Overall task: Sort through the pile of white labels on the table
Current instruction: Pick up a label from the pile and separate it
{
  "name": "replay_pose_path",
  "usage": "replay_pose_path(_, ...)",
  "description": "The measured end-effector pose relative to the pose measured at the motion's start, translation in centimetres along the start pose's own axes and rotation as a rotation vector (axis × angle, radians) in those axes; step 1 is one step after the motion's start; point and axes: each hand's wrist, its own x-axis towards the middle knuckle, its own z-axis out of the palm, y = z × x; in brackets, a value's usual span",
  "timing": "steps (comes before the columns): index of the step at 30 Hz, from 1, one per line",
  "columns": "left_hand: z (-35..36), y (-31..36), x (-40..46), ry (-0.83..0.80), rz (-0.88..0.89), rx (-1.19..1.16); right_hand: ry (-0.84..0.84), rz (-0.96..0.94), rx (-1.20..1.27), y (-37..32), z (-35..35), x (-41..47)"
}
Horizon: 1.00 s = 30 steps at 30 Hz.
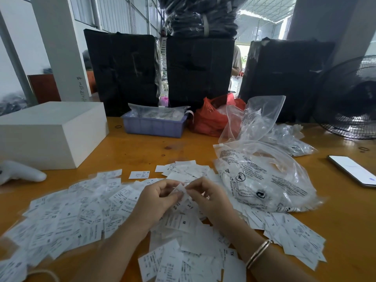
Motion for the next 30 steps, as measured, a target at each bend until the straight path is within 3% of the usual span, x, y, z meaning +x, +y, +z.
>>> replay_pose_path(7, 0.0, 0.2, -0.2, 0.005, 0.016, -0.001, -0.125, 0.011, 0.036, -0.6, -0.2, -0.3)
replay_pose_path(10, -0.2, 0.2, 0.0, 0.079, 0.023, 0.02, -0.092, -0.006, 0.024, -0.8, -0.3, -0.4)
replay_pose_path(13, -0.9, 0.1, 0.3, 0.192, 0.084, 0.132, 0.086, -0.005, 0.011, -1.2, -1.3, 0.4)
replay_pose_path(16, -1.6, -0.4, 0.6, 0.33, 0.133, 0.28, 0.395, 0.004, 0.029, -1.2, -4.2, 2.3)
replay_pose_path(18, -2.0, -0.9, 0.9, 0.406, 0.149, 0.366, 0.554, -0.012, -0.068, -0.6, -6.8, 3.6)
replay_pose_path(20, -2.2, -1.4, 1.1, 0.453, 0.159, 0.454, 0.596, 0.069, -0.246, 0.8, -9.5, 4.9)
replay_pose_path(22, -2.6, -1.8, 1.3, 0.481, 0.16, 0.564, 0.513, 0.23, -0.474, 2.5, -11.8, 6.1)
replay_pose_path(27, -3.5, -1.7, 1.2, 0.504, 0.085, 0.938, 0.017, 0.556, -0.914, 6.0, -14.5, 7.0)
replay_pose_path(30, -2.8, -1.4, 1.1, 0.49, 0.224, 0.978, 0.018, 0.598, -0.922, 6.5, -14.0, 6.8)
